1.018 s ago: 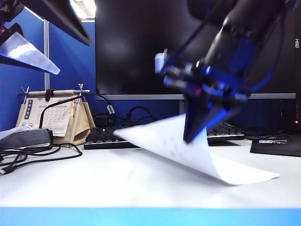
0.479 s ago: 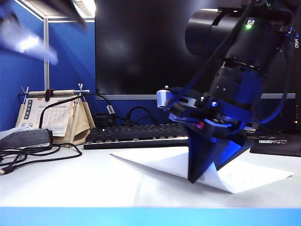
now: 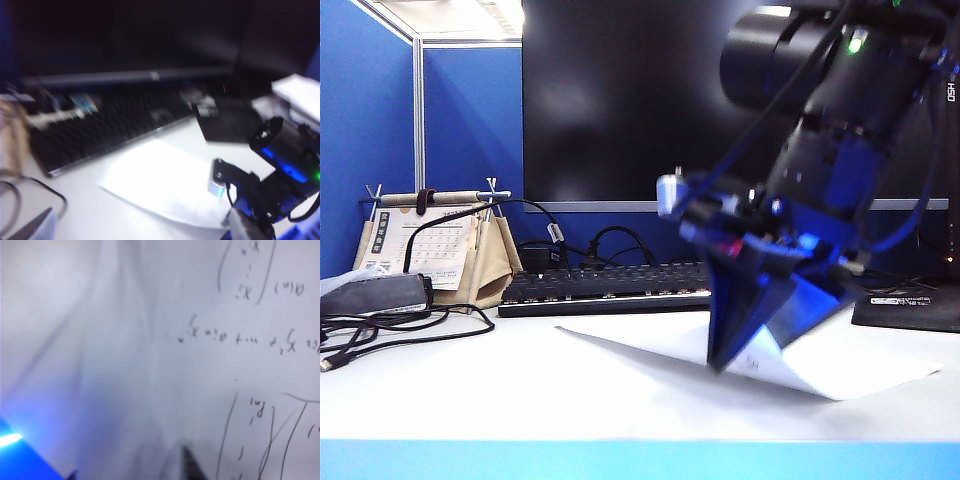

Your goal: Put a wrinkled paper upside down.

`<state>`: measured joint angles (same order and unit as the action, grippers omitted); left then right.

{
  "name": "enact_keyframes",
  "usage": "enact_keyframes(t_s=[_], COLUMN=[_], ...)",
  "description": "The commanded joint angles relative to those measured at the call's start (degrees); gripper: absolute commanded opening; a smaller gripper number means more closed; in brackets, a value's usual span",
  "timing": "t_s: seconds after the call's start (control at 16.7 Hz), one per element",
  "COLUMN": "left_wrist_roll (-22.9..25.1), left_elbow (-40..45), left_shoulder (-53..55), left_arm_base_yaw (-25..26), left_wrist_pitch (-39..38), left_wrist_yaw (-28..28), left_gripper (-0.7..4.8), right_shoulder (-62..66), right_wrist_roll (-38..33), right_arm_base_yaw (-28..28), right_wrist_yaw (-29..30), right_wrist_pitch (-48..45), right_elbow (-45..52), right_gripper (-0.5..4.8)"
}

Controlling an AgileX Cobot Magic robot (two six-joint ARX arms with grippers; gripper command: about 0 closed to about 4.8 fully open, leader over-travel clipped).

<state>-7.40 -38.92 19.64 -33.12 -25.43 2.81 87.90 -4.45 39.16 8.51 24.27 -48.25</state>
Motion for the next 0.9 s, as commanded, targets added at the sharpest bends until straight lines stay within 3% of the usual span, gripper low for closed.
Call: enact_keyframes(t_s=[0.06,0.24,0.3,0.42,0.6,0.66,0.78,0.9], left_wrist_roll=[0.09,-0.42,-2.1,-4.0,-6.75,-7.91,-14.8,-15.26], left_elbow=[-0.28,0.68,1.97,4.37,7.91,10.14,13.9,18.49], left_shoulder=[-6.99,-10.78,-10.95,-10.95,-11.72,-12.39,-12.35,-12.33], left_arm_base_yaw=[0.0,0.0,0.0,0.0,0.0,0.0,0.0,0.0], left_wrist_pitch=[-5.62,-9.92,-9.99,-9.05,-7.69,-4.39,2.58,8.13], left_wrist_yaw=[-4.44,-7.08,-7.08,-7.13,-8.24,-9.09,-9.68,-9.7], left_gripper=[4.65,4.65,4.65,4.65,4.65,4.65,4.65,4.65], right_shoulder=[-3.87,-8.57,-10.01,-12.35,-18.95,-22.91,-29.59,-35.32], right_wrist_roll=[-0.09,-0.59,-1.79,-1.99,-2.01,-2.01,-2.01,-2.01], right_arm_base_yaw=[-0.04,-0.04,0.02,1.05,0.9,0.7,-0.04,-1.31], right_wrist_yaw=[0.46,6.43,12.02,12.31,6.32,1.27,-5.73,-10.97], right_wrist_pitch=[-1.88,-1.55,-1.86,-2.34,-4.63,-5.14,-5.51,-5.73], right_elbow=[-0.22,-0.22,-0.22,-0.2,-0.2,-0.17,-0.17,0.2], right_gripper=[2.12,2.35,2.36,2.34,1.7,1.7,1.7,1.7])
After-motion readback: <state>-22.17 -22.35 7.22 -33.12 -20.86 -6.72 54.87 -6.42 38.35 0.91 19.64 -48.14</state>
